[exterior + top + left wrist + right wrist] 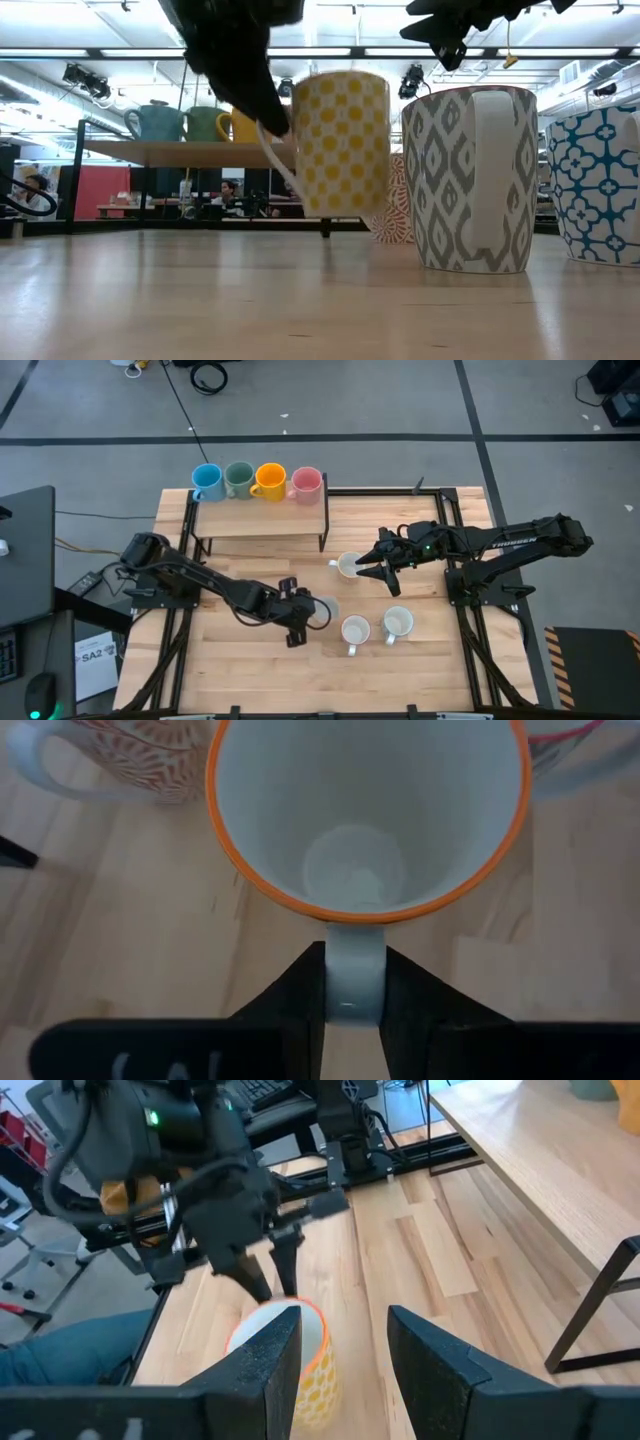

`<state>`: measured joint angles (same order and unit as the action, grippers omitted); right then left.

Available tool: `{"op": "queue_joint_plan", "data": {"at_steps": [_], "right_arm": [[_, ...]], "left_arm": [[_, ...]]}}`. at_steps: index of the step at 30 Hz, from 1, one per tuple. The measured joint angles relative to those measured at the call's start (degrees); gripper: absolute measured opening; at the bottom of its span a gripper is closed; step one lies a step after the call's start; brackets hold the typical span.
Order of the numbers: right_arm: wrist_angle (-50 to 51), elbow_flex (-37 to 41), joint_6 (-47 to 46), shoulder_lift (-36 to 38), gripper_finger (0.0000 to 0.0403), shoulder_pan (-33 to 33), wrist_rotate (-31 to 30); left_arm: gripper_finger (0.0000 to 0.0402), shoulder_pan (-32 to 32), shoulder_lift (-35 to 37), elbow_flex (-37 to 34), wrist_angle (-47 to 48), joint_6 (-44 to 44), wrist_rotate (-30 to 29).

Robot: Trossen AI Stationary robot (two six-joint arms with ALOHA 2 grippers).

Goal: Place coffee mugs
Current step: Put the yellow patterned mug on the shelf

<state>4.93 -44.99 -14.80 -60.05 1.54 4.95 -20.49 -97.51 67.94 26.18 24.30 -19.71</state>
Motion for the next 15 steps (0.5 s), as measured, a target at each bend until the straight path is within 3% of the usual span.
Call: {"op": "queue_joint_plan", "data": {"at_steps": [7, 15], "right_arm": [[0.00, 0.00, 0.01, 0.00, 0.0156, 0.00, 0.00], [-0.03, 0.00, 0.01, 0.00, 0.0156, 0.00, 0.00]], "left_arm": [[0.0074, -0.02, 6.06, 0.00, 6.43, 3.82, -2.93], [0.0074, 0.00, 16.33, 0.00, 21.21, 13.79, -10.04]]}}
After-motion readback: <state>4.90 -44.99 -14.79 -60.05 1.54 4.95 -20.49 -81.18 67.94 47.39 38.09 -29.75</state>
